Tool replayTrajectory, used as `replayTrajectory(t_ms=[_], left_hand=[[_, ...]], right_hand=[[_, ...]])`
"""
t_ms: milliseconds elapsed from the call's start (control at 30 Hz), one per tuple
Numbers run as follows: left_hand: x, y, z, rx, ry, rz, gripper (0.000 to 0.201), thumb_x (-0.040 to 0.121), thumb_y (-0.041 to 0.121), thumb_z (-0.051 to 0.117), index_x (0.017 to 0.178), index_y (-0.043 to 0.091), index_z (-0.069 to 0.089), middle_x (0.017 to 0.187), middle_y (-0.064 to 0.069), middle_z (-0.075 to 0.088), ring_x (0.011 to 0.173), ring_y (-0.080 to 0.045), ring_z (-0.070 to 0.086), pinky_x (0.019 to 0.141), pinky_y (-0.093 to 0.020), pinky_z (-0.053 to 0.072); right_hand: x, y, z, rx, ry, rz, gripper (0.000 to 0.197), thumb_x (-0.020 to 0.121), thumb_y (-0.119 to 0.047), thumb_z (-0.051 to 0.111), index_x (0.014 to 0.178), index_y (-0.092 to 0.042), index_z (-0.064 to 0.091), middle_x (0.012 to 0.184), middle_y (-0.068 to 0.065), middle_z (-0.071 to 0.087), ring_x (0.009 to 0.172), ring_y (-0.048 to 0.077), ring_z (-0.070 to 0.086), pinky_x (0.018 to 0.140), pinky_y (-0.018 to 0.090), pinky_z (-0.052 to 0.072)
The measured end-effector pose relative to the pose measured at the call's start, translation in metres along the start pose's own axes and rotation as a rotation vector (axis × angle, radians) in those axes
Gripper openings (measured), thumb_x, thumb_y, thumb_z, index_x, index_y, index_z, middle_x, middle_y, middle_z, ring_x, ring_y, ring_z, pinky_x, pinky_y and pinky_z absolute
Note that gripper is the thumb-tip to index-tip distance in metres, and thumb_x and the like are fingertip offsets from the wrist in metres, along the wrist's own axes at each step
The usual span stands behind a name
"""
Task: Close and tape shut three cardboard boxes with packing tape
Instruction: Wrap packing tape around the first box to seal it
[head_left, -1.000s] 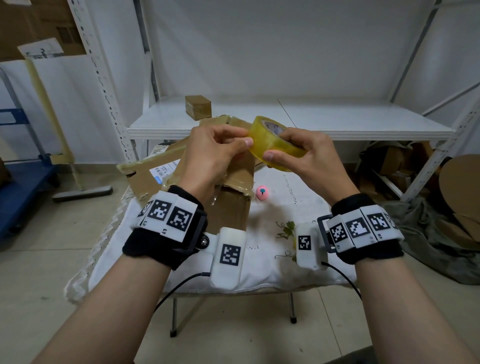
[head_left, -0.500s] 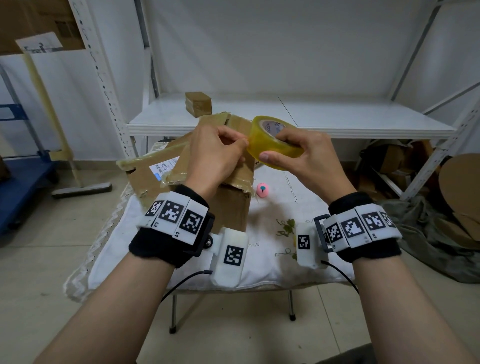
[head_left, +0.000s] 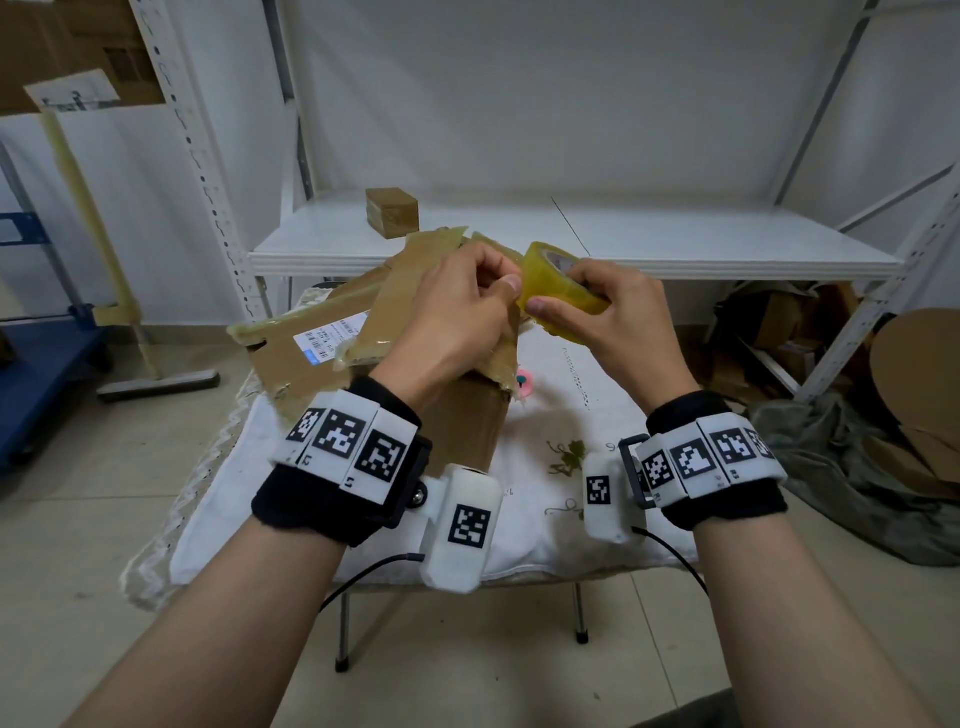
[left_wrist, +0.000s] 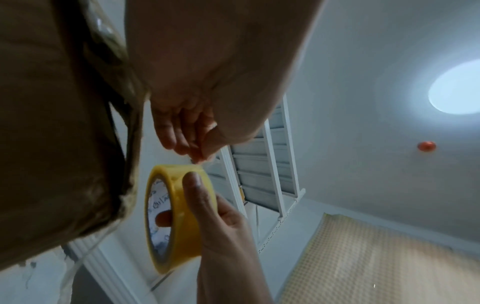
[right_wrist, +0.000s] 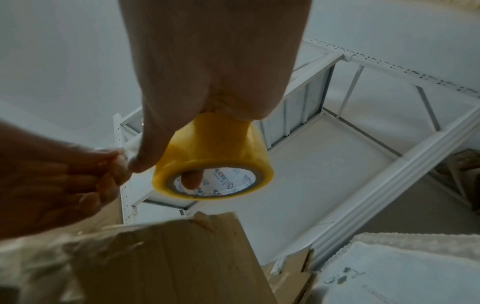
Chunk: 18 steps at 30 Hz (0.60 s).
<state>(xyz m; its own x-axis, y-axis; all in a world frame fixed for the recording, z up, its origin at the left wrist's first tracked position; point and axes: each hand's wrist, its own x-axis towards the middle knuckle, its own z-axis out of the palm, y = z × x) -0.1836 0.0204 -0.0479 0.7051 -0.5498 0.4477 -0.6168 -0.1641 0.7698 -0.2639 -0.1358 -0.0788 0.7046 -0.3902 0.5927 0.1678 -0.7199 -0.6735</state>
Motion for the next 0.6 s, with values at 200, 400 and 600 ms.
replayTrajectory(t_ms=[200,400,600], left_hand=[[0.014,0.004,-0.021,0.091,0.050,0.017,0.010,0.094,0.022,0.063,0.085,0.027,0.065,0.088,0.011,0.067,0.082,-0.005,0.060,0.072,-0.023,0.044],[0.032,-0.003,-0.042,-0.102,-0.095,-0.220,0.021,0.100,0.014,0.053,0.081,0.021,0.055,0.087,0.002,0.060,0.087,-0.013,0.058,0.063,-0.025,0.041],[0.049,0.001,-0.077,-0.310,-0.271,-0.410,0.022,0.102,0.008,0.046,0.085,0.016,0.056,0.072,-0.002,0.059,0.064,-0.014,0.060,0.075,-0.046,0.052]], right_hand=[[0.004,-0.009,0.002,-0.017,0.093,-0.061,0.044,0.080,-0.048,0.081,0.080,-0.008,0.063,0.070,0.009,0.058,0.067,0.025,0.049,0.060,0.035,0.039],[0.009,-0.026,0.024,-0.115,0.104,-0.060,0.032,0.077,-0.055,0.077,0.091,-0.029,0.066,0.095,-0.006,0.061,0.093,0.005,0.035,0.085,0.028,0.026],[0.021,-0.047,0.053,-0.024,0.133,0.045,0.040,0.077,-0.058,0.076,0.103,-0.028,0.072,0.108,0.003,0.066,0.110,0.018,0.041,0.109,0.045,0.032]])
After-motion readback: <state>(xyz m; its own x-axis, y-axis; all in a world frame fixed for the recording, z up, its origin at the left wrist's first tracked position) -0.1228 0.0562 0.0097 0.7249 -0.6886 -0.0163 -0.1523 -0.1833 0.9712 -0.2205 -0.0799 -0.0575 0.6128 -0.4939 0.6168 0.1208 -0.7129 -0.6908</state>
